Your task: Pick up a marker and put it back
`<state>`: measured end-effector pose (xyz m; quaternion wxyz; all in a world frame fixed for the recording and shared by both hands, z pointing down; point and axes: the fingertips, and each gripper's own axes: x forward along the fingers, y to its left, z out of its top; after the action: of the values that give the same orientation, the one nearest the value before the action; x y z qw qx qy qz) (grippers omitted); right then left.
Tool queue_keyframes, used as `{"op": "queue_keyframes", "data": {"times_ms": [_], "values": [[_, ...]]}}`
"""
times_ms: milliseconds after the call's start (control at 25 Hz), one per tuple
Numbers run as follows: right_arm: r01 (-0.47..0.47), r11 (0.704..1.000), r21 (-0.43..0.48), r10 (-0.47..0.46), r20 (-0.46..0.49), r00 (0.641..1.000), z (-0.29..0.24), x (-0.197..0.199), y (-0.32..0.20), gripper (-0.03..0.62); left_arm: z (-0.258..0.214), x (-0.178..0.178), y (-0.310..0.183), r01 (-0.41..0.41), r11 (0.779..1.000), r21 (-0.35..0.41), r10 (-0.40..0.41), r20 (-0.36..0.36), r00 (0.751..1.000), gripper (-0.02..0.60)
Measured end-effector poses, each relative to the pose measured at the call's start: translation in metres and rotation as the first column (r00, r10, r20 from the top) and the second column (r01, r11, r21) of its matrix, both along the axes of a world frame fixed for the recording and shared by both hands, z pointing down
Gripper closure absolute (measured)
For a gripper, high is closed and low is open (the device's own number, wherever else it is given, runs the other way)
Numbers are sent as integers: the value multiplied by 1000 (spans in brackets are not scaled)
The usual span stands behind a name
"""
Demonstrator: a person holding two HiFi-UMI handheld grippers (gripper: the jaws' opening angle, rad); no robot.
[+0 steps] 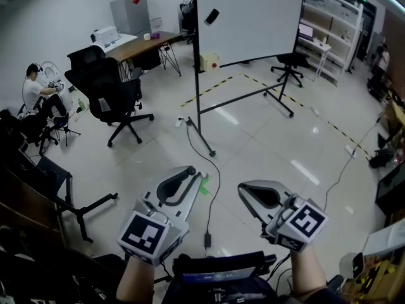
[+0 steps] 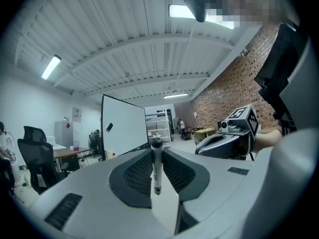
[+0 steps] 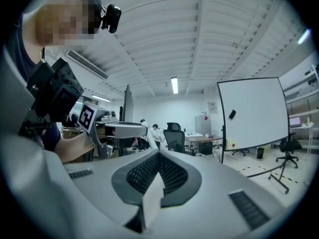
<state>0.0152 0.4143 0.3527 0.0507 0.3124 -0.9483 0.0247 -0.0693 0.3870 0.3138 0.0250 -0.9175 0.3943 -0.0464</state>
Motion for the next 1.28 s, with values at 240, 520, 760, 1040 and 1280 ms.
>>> {"op": "queue_keyframes", "data": {"times_ms": [240,520,760,1040,1280], "values": [[13,1000,6,-13,2,1000,2,13,9,582,-5,16,10,-13,1000,18,14,-24,1000,518],[23,1000,-12,-23,17,1000,12,18,17,582,1,20,21,-9,1000,10,9,-2,1000,518],[37,997,-65,-38,-3,999,22,4,16,582,4,5,20,5,1000,-1,-5,6,1000,518],[32,998,-49,-33,-26,999,17,-39,-6,582,4,-41,-2,5,1000,-2,-5,-20,1000,518],[-7,1000,-16,6,-39,999,13,-71,-22,582,6,-71,-19,-37,999,-1,37,-39,999,518]]}}
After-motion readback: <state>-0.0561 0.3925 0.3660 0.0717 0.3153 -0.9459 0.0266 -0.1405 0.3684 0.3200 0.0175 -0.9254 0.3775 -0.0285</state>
